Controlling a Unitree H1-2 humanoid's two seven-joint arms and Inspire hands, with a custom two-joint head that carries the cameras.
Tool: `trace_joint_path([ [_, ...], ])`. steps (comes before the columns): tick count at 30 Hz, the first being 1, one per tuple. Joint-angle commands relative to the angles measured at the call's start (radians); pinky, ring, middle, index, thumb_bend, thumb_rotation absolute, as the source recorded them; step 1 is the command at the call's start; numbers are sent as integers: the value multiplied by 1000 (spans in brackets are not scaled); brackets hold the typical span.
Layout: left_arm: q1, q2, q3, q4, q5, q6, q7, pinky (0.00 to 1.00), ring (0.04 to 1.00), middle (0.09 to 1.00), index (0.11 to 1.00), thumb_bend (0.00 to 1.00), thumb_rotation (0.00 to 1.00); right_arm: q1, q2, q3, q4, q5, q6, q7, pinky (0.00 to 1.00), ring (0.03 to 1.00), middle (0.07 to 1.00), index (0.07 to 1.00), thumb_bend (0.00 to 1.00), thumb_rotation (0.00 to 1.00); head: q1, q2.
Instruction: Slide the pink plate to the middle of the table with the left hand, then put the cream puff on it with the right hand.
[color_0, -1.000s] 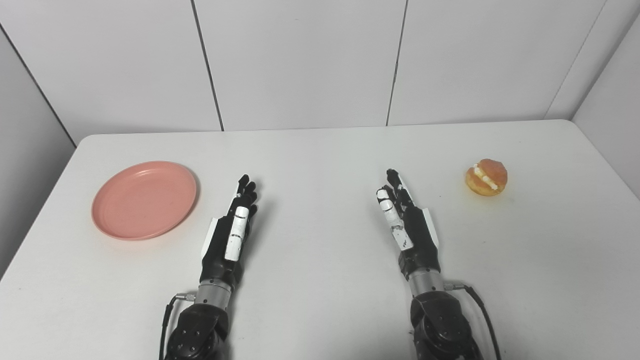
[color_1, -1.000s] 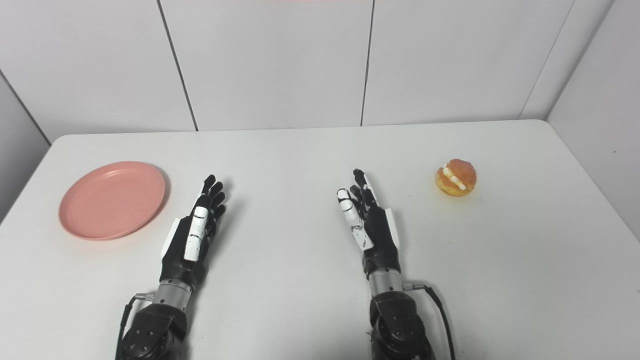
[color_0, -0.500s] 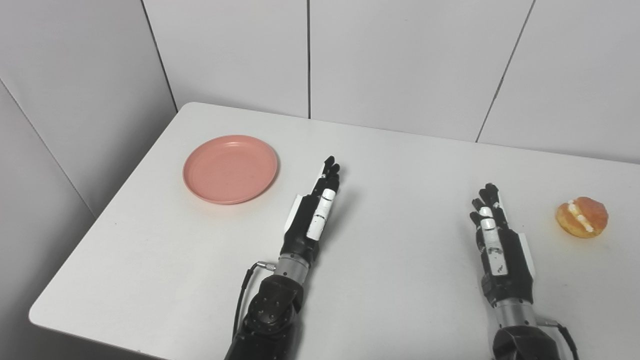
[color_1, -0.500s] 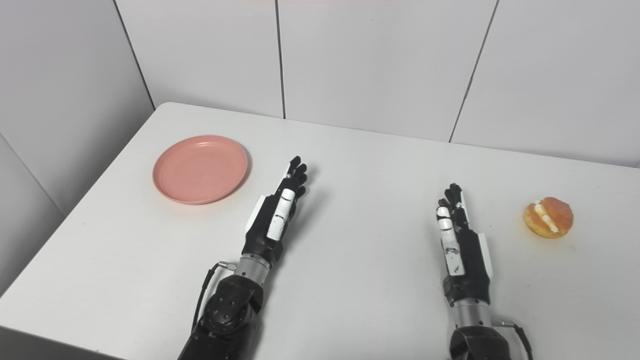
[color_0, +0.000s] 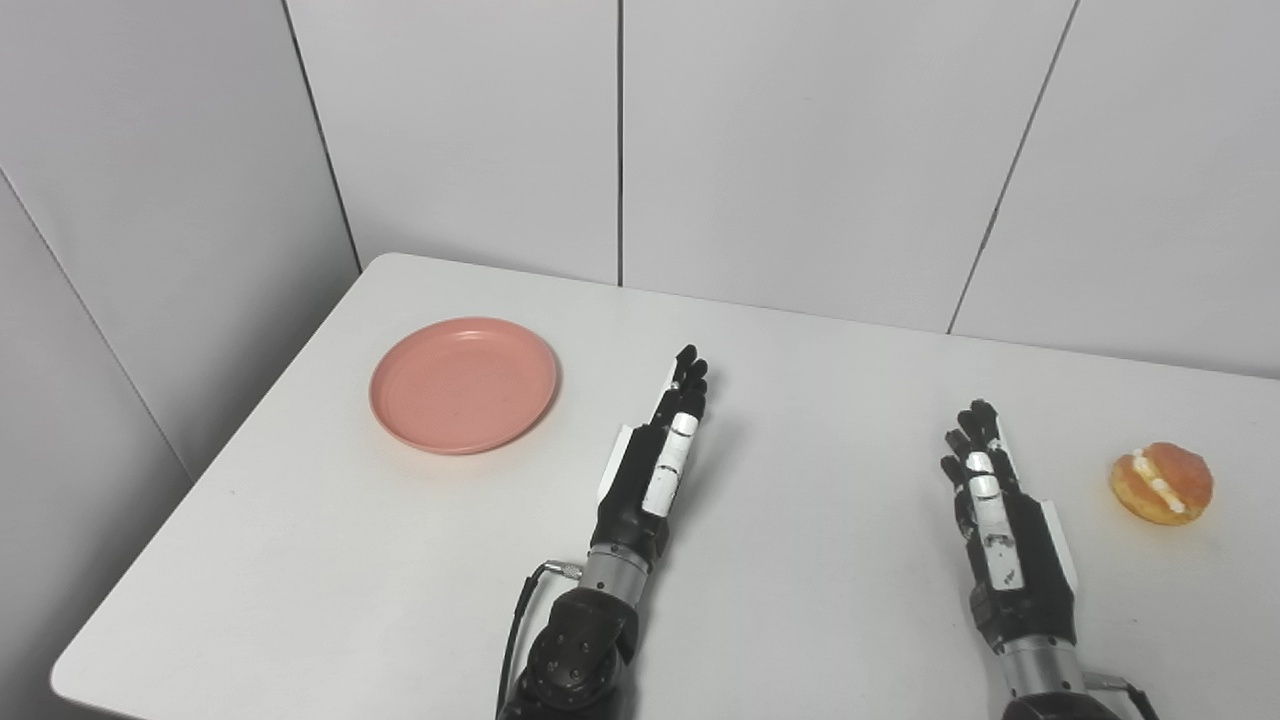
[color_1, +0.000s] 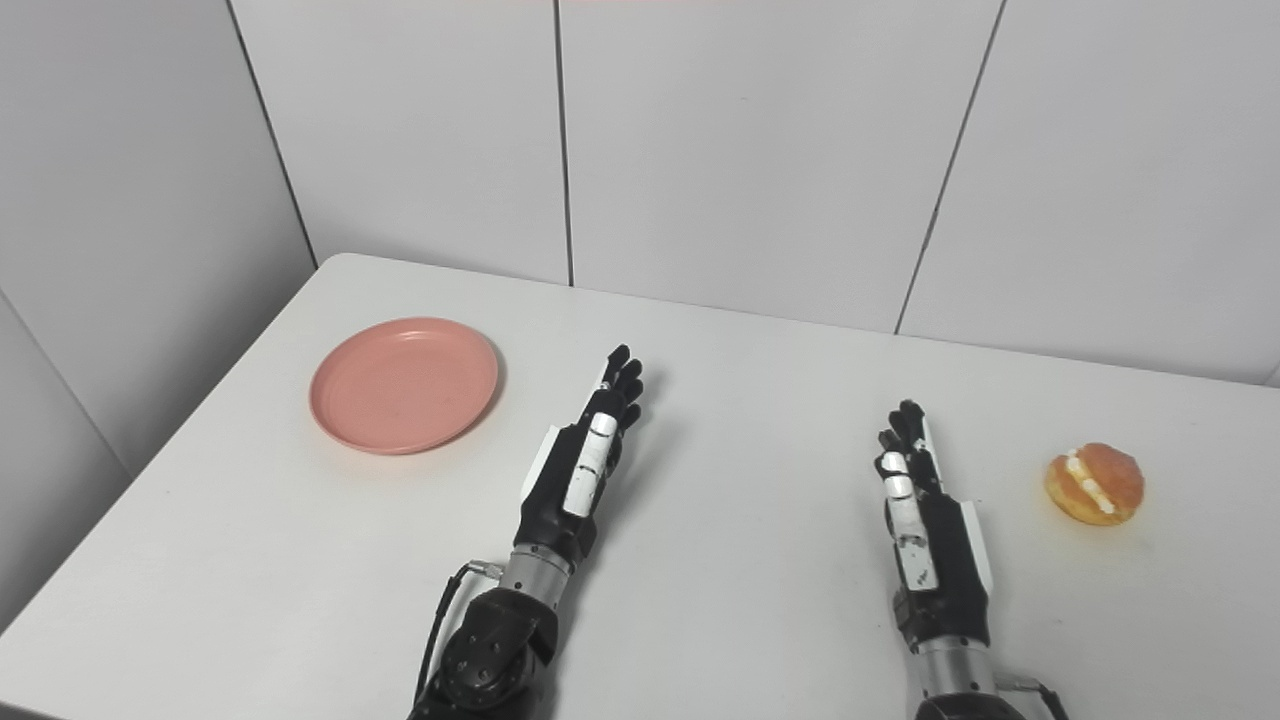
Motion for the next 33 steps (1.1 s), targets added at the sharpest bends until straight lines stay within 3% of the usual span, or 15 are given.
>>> trace_joint_path([
  [1,8,22,30,42,4,-62,33,990,987,994,997,629,1000,33,-5,-8,64,2,-55,8,1000,1000,1000,1000,555,861,0,-4],
  [8,-25,48,67,6,-34,-53,30,999,976,981,982,686,1000,23,2,-13,93,14,-82,15,1000,1000,1000,1000,526,854,3,-11],
  [22,-93,106,197,-56,-60,-58,123,751,742,751,734,844,1000,31,-4,-10,74,3,-61,11,1000,1000,1000,1000,543,863,9,-10],
  [26,-121,134,234,-33,-90,-92,127,714,720,730,714,856,1000,29,-1,-10,71,4,-58,11,1000,1000,1000,1000,552,848,11,-9],
  [33,-146,184,305,-26,-127,-66,154,721,715,725,714,812,1000,31,0,-9,69,0,-56,7,1000,1000,1000,1000,540,853,15,-7],
])
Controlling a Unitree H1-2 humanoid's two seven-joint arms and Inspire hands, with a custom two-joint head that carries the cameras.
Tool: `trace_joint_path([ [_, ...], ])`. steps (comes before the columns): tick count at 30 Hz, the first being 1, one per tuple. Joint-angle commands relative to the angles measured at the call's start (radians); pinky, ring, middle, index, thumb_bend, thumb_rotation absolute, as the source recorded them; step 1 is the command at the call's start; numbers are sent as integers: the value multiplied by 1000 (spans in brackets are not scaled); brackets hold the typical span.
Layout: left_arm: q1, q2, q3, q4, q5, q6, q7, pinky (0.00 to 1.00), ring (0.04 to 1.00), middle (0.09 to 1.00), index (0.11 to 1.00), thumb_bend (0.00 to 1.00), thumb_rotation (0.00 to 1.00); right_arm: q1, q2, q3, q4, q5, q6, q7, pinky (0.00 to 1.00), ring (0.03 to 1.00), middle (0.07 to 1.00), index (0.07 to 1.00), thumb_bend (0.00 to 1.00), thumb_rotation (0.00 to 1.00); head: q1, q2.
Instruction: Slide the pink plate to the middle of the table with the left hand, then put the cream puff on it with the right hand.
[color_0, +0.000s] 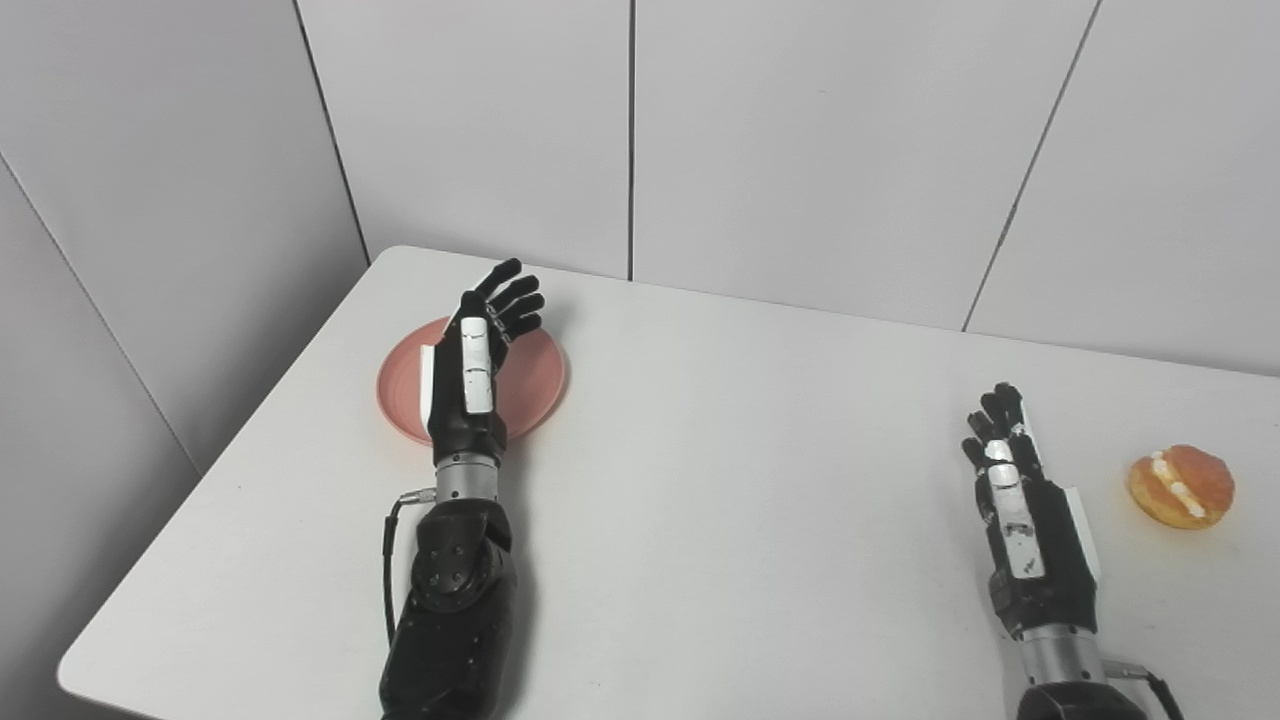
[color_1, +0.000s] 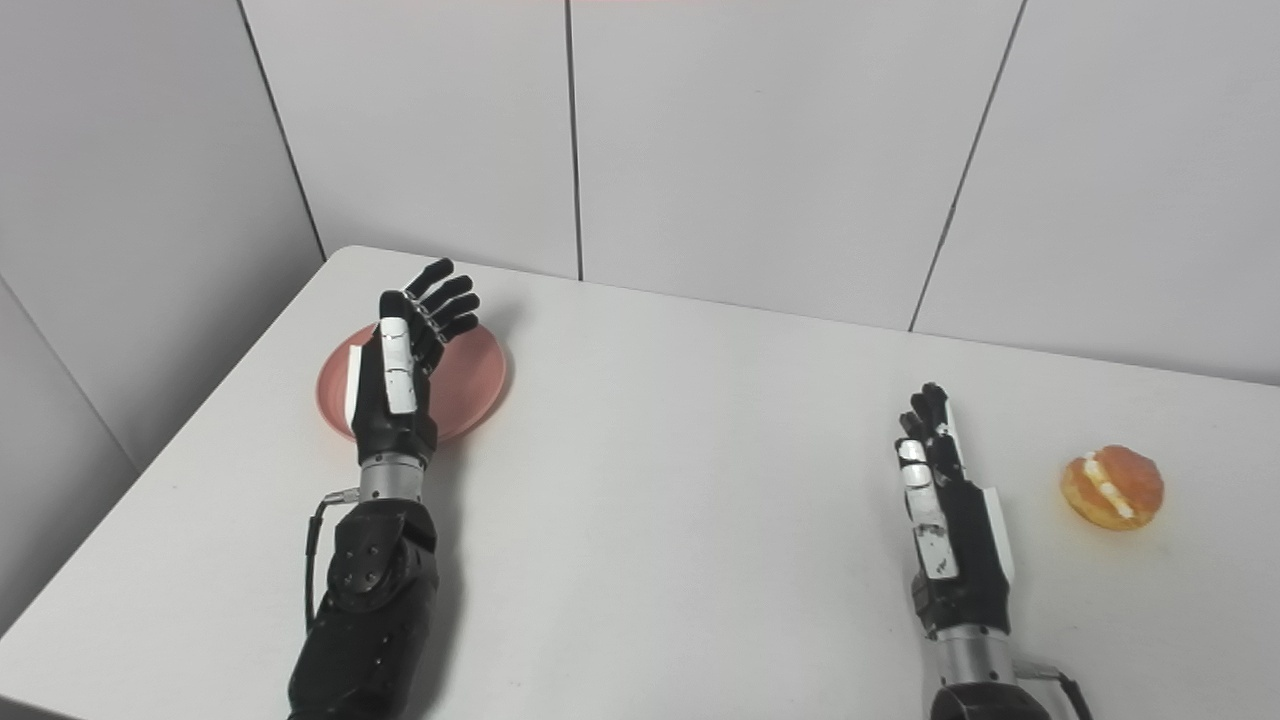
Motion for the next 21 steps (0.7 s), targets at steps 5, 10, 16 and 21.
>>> trace_joint_path([
  [5,-67,66,52,56,-43,-59,23,737,724,721,703,786,1000,53,1,0,42,-4,-17,6,1000,1000,1000,1000,536,860,0,1],
  [10,-80,104,81,90,-64,-54,34,792,745,733,708,803,1000,51,3,-2,46,-6,-17,4,1000,1000,1000,1000,537,854,1,2],
  [16,-96,136,120,121,-87,-42,52,834,774,748,716,835,1000,49,0,-1,52,-17,-24,1,1000,1000,1000,1000,544,857,0,2],
  [21,-108,163,134,176,-103,-82,50,828,790,774,747,799,1000,48,2,-4,55,-11,-21,6,1000,1000,1000,1000,553,848,-2,0],
])
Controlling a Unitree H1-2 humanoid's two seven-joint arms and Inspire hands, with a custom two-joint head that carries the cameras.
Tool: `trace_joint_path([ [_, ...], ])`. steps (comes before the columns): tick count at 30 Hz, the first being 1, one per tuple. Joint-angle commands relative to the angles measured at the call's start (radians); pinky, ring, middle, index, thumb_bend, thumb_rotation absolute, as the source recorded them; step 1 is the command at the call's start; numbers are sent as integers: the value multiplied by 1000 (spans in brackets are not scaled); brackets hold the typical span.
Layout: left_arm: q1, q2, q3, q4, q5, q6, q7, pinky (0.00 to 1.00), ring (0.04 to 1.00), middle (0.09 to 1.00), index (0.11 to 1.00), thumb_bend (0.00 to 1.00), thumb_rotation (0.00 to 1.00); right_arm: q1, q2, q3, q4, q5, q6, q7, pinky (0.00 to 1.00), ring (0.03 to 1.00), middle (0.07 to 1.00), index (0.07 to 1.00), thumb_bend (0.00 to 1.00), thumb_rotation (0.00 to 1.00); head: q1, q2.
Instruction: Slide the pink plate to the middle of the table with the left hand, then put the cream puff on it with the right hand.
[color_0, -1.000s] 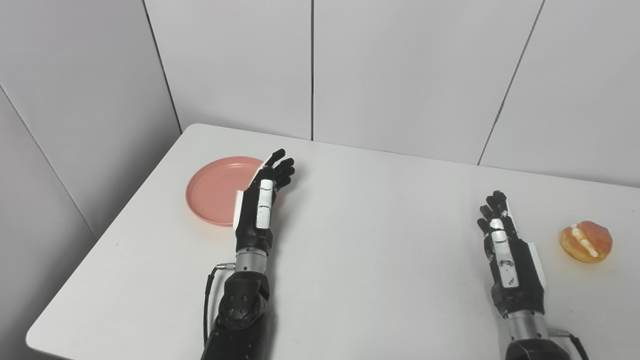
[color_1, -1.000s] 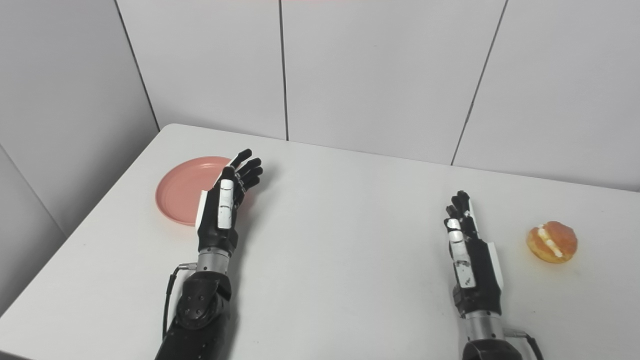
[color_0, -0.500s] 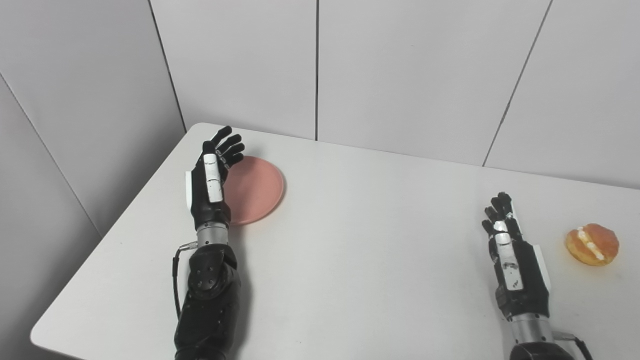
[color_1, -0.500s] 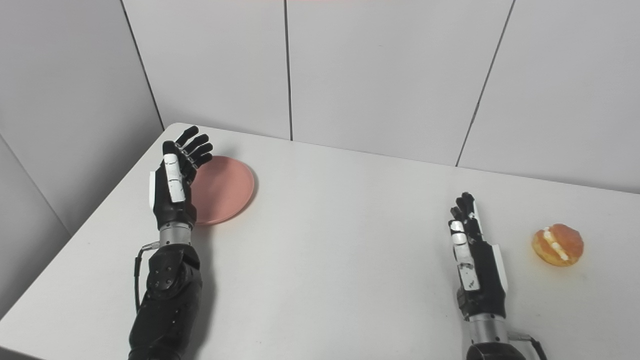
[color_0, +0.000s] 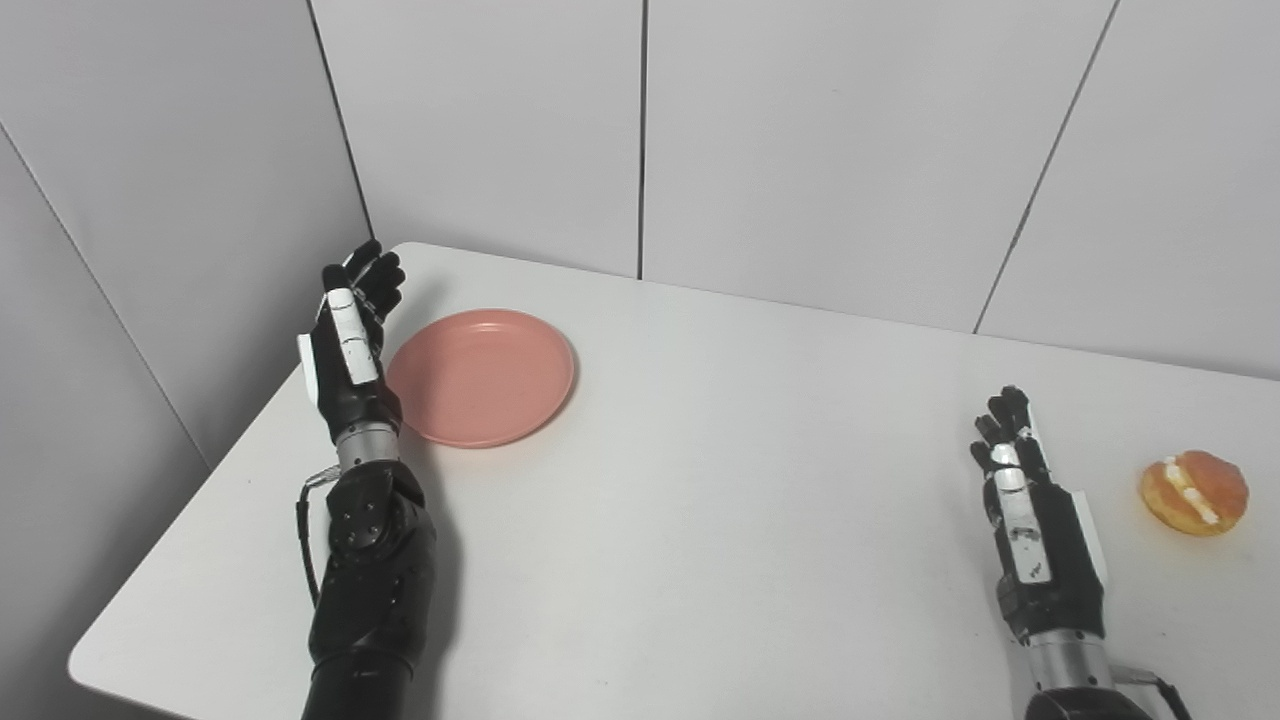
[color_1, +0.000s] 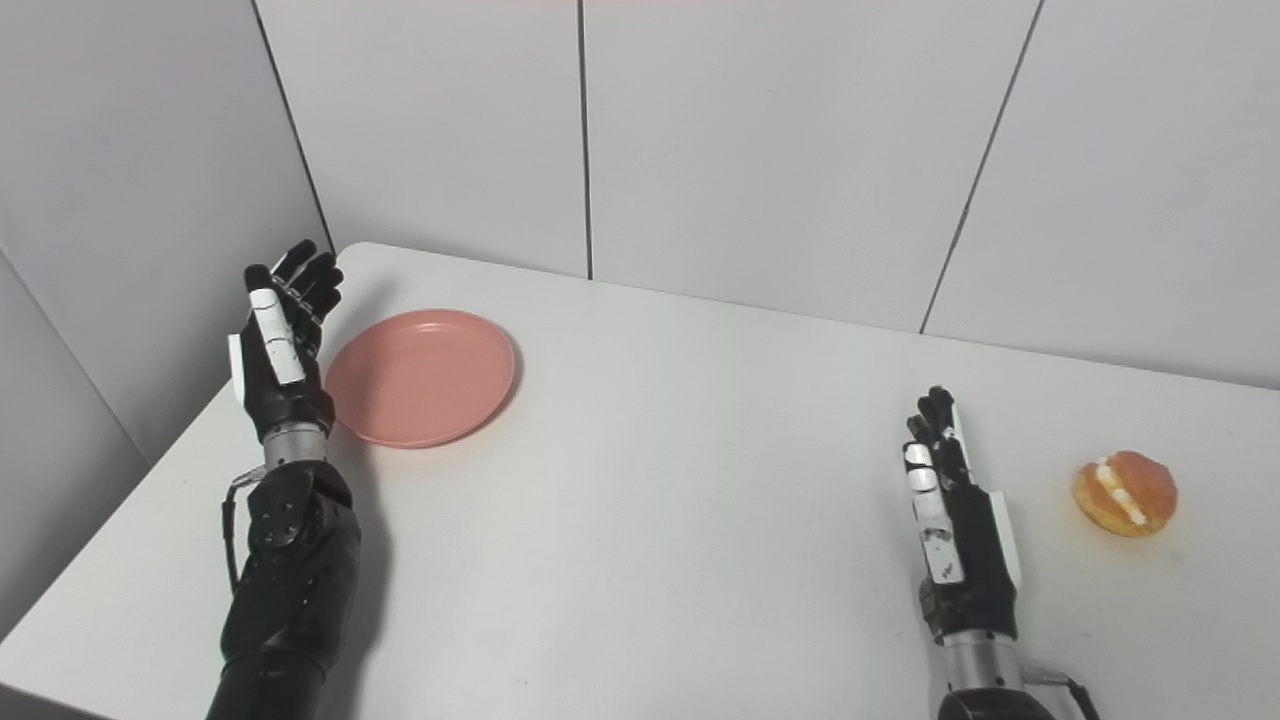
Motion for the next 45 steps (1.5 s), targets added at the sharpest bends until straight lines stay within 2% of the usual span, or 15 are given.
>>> trace_joint_path([
  [1,-53,31,8,4,-7,-48,6,829,795,777,748,795,1000,49,4,-4,51,16,-19,9,1000,1000,1000,1000,552,843,1,1],
  [8,-62,58,21,57,3,-29,26,846,818,802,768,842,1000,53,3,1,37,13,-15,11,1000,998,1000,1000,569,840,4,7],
  [15,-78,82,16,161,2,-37,23,897,844,825,797,803,1000,52,4,-2,35,12,-18,7,1000,995,1000,996,547,831,6,7],
  [18,-87,83,14,190,-19,-20,10,878,844,827,802,757,1000,52,3,-1,35,7,-16,4,1000,992,1000,993,556,832,9,6],
  [21,-79,84,-5,182,-36,26,-27,902,870,855,837,746,1000,48,3,-2,48,9,-21,6,1000,996,1000,994,560,824,7,5],
  [24,-71,83,-29,177,-37,41,-48,924,893,872,861,757,1000,45,5,-2,55,17,-25,13,1000,994,1000,992,581,812,5,2],
  [26,-66,82,-45,172,-38,61,-64,945,903,885,875,756,1000,46,5,-2,51,19,-23,14,1000,998,1000,997,558,820,4,3],
  [30,-49,81,-80,143,-38,97,-102,919,894,882,886,774,1000,45,9,-2,51,16,-27,8,1000,999,1000,997,562,812,-4,7],
  [36,-27,68,-107,79,-35,164,-106,919,891,881,885,765,1000,51,3,2,39,4,-22,6,1000,998,1000,998,590,824,-4,15],
  [43,-18,58,-127,47,-33,203,-110,904,879,864,867,803,1000,49,5,0,36,2,-15,4,1000,990,1000,990,575,823,-14,14],
  [45,-15,54,-131,38,-33,214,-108,881,864,845,844,794,1000,46,9,-2,40,7,-12,3,1000,990,1000,988,599,804,-22,15],
])
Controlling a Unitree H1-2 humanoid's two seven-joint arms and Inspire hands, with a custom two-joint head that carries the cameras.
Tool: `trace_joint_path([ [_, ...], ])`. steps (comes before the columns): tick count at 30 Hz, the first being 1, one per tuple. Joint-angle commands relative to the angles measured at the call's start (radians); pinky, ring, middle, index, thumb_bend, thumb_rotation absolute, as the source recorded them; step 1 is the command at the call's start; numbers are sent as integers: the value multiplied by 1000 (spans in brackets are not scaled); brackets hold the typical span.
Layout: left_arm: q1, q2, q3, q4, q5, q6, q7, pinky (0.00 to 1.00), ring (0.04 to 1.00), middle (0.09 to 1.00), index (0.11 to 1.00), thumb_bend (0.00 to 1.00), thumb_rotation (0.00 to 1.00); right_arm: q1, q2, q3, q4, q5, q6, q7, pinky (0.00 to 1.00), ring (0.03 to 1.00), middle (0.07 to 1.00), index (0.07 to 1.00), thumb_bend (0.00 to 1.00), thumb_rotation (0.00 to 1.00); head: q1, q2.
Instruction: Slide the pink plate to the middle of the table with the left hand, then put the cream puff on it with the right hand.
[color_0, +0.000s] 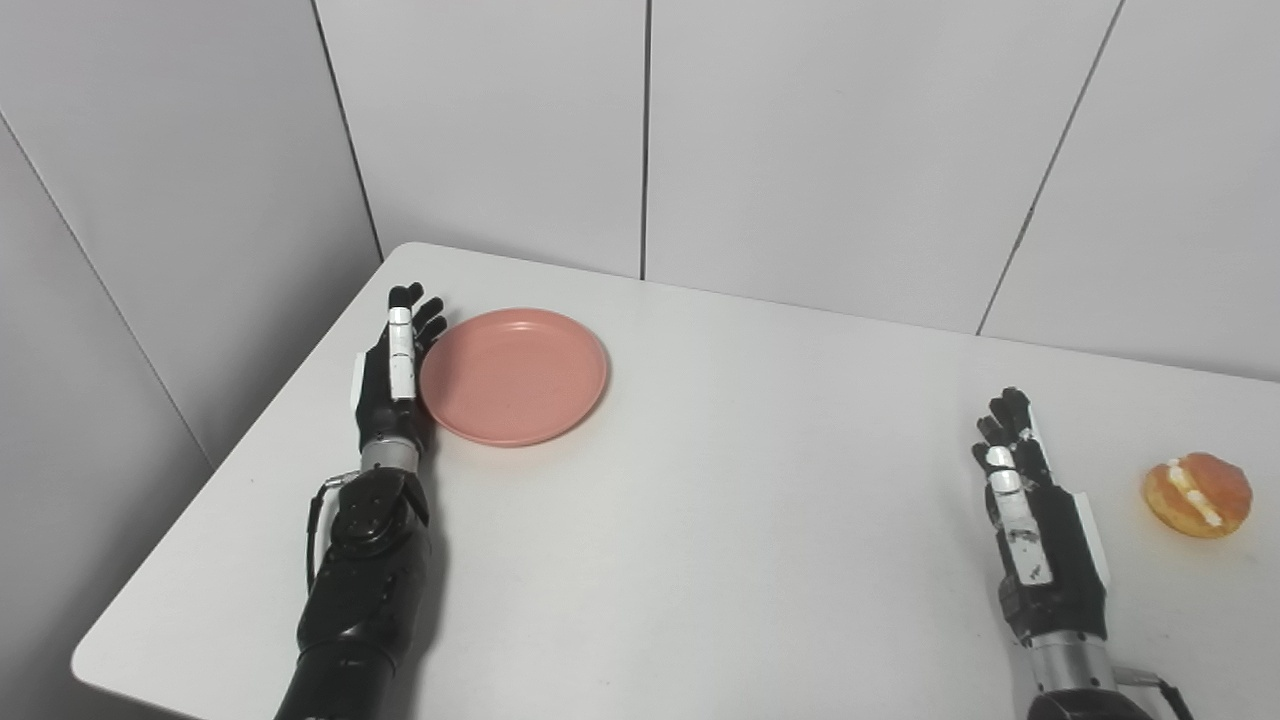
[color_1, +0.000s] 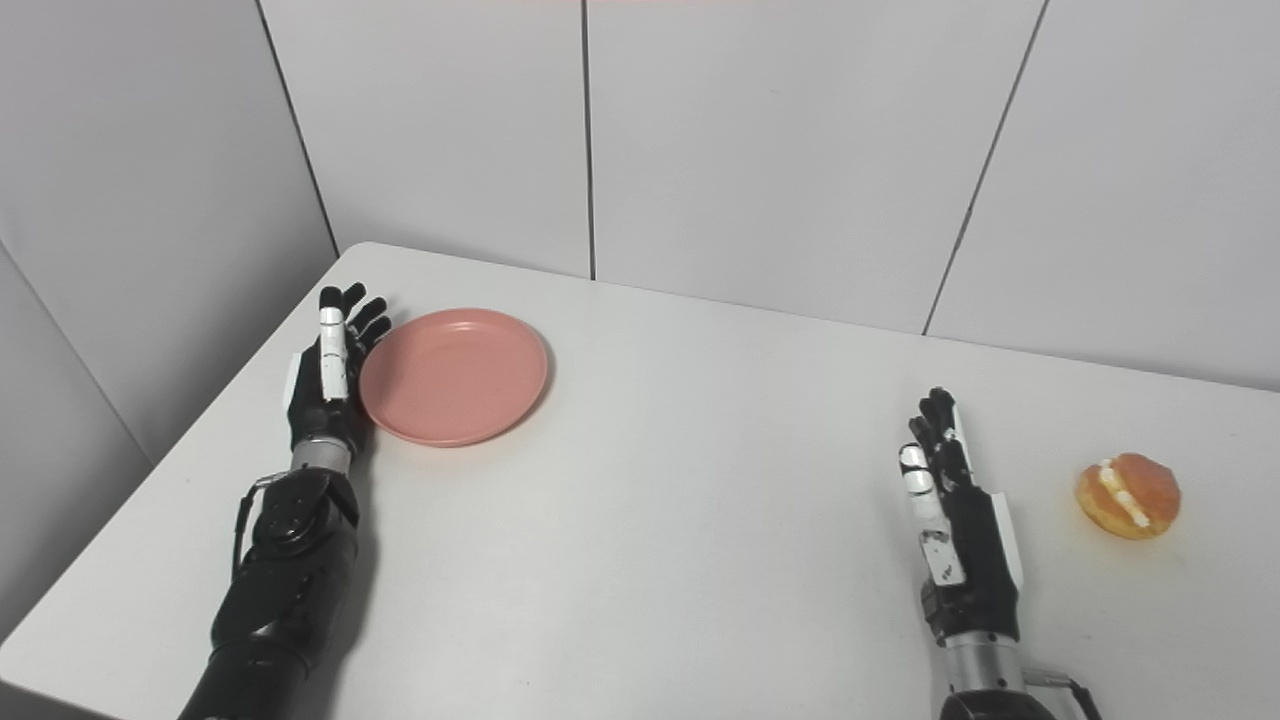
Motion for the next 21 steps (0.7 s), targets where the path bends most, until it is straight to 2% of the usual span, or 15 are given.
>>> trace_joint_path([
  [1,-10,1,-9,-31,3,13,-21,876,861,842,840,793,1000,45,11,-3,46,11,-16,1,1000,990,1000,987,605,802,-8,1],
  [7,-1,-20,-21,-67,-8,48,-41,869,859,837,837,793,1000,44,18,5,49,-28,-29,-24,982,972,986,976,564,813,-69,5],
  [12,7,-31,-30,-91,-19,72,-78,879,865,845,841,789,1000,51,30,10,31,-47,-25,-39,969,953,967,964,571,783,-129,10],
  [18,30,-44,-62,-147,-24,106,-134,895,870,847,850,779,1000,51,64,19,3,-78,8,-78,960,948,964,956,638,785,-234,32],
  [20,35,-45,-72,-152,-24,107,-152,898,872,851,854,782,1000,51,78,19,-7,-79,26,-90,961,950,964,954,628,780,-266,37],
  [21,36,-45,-74,-154,-23,108,-158,886,871,854,856,788,1000,50,85,18,-13,-79,36,-96,957,947,958,943,619,739,-286,39],
])
